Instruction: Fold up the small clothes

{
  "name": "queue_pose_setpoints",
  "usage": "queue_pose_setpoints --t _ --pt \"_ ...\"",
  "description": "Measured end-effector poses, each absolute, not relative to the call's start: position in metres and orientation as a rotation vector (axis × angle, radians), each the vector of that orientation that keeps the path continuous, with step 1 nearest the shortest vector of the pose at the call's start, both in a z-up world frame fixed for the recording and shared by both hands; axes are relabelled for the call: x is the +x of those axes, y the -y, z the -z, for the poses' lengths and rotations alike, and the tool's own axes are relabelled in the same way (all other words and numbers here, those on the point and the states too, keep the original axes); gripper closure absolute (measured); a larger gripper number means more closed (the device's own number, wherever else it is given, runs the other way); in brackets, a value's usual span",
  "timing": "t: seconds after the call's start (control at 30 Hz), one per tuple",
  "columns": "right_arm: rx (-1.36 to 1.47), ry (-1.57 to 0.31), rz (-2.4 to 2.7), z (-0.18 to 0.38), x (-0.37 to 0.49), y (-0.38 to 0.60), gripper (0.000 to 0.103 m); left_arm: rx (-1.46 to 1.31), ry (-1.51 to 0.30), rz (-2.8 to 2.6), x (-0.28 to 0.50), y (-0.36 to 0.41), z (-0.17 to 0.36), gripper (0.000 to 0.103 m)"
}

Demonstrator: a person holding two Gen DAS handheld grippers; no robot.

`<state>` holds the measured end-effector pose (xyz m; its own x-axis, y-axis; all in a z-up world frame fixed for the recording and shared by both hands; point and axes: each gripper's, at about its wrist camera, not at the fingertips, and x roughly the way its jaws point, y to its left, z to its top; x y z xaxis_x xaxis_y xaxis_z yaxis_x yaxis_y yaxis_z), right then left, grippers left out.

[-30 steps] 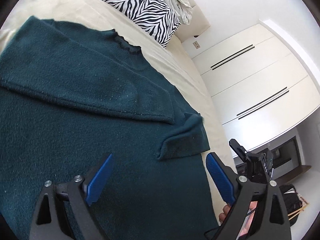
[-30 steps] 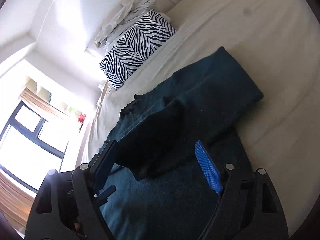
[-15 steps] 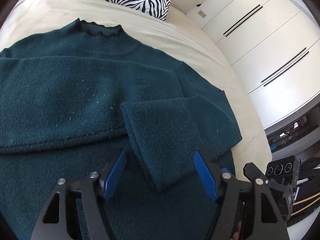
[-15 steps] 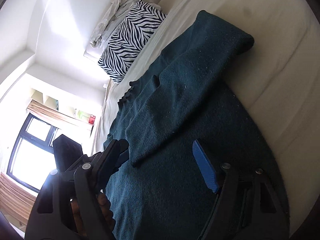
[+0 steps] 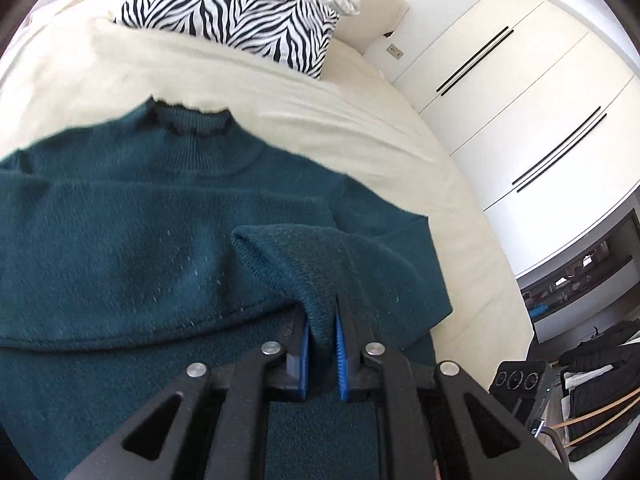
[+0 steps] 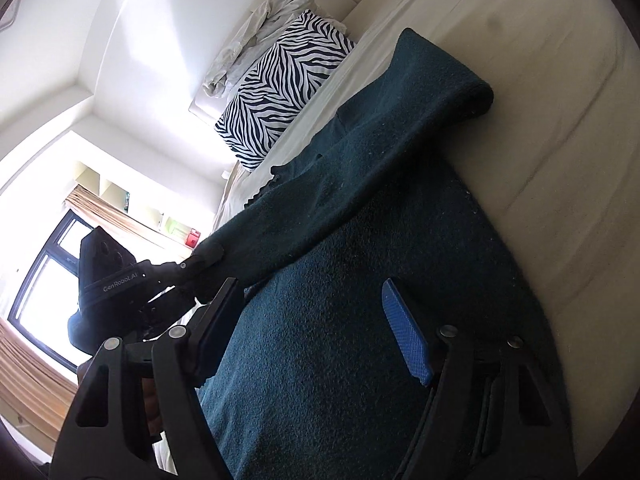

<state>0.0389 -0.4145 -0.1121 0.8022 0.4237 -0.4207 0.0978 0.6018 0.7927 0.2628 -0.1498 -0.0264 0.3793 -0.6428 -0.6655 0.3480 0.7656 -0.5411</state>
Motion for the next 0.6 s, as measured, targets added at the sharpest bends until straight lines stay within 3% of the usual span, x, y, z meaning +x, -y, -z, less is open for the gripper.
queue_pose_setpoints --t 0.23,0.6 --pt "0.893 -0.636 -0.198 0.113 0.040 0.411 0.033 -0.302 -0.823 0.605 0.282 0.105 -0.034 0.092" --pt "0.872 -0.646 -0.188 0.109 0.044 0.407 0.033 -0.363 -0.922 0.398 0.322 0.018 0.043 0.098"
